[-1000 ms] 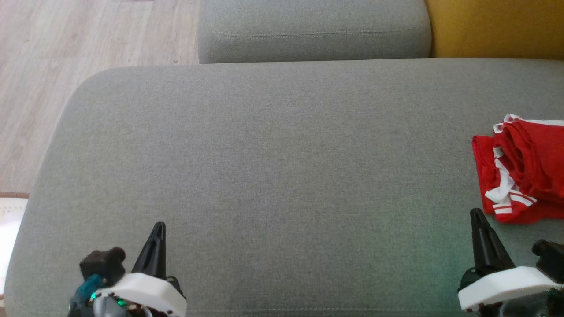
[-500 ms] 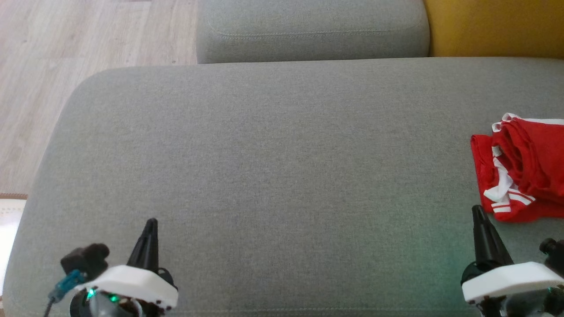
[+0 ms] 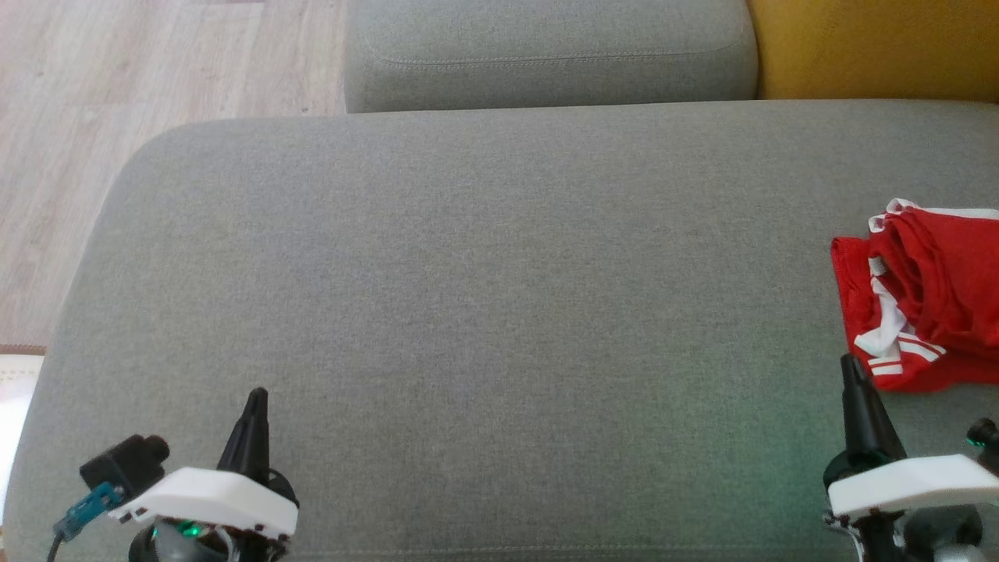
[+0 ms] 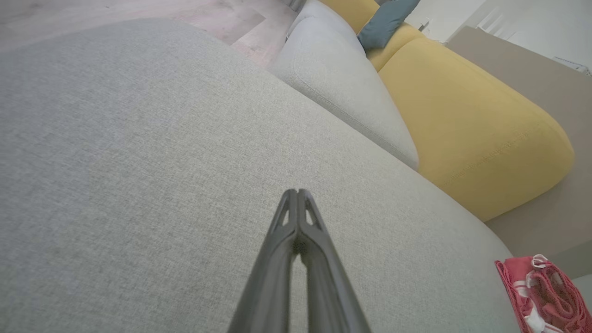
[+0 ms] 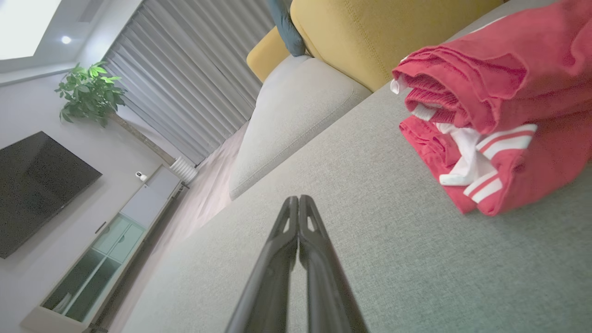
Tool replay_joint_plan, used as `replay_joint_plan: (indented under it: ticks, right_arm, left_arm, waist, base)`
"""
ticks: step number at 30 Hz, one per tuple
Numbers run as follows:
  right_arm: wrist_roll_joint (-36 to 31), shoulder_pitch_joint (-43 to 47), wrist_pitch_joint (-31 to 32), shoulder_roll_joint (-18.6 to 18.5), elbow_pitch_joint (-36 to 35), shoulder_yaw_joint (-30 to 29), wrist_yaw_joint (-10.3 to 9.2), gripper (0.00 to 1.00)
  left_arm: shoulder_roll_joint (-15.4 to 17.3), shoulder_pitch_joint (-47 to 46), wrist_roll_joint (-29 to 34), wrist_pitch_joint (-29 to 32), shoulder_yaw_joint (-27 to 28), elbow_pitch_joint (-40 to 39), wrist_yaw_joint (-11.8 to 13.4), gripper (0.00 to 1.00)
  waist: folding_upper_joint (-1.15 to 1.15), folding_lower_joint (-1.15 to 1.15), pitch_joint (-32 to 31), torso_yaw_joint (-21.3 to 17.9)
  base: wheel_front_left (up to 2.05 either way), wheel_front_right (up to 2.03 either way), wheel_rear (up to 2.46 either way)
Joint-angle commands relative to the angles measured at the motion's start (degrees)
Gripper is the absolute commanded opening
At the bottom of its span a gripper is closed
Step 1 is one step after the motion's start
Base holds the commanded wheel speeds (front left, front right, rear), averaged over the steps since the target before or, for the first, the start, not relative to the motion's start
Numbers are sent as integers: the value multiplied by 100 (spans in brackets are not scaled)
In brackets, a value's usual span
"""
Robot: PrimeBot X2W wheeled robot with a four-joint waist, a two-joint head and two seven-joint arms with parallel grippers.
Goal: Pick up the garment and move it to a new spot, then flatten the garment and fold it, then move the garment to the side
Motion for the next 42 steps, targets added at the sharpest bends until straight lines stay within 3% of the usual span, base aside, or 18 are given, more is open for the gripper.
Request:
replay_joint_plan:
  ticks: [1, 42]
  right_arm:
    - [193, -330, 19, -110, -150, 30, 9, 0]
    - [2918, -833, 116, -139, 455, -21, 15, 0]
  left_arm:
    - [7, -368, -175, 45, 162, -163, -66, 0]
    - [-170, -660, -2877, 623, 796, -3, -430, 0]
  waist:
    - [0, 0, 1, -3]
    - [0, 0, 14, -86]
  base:
    - [0, 0, 0]
    - [0, 0, 0]
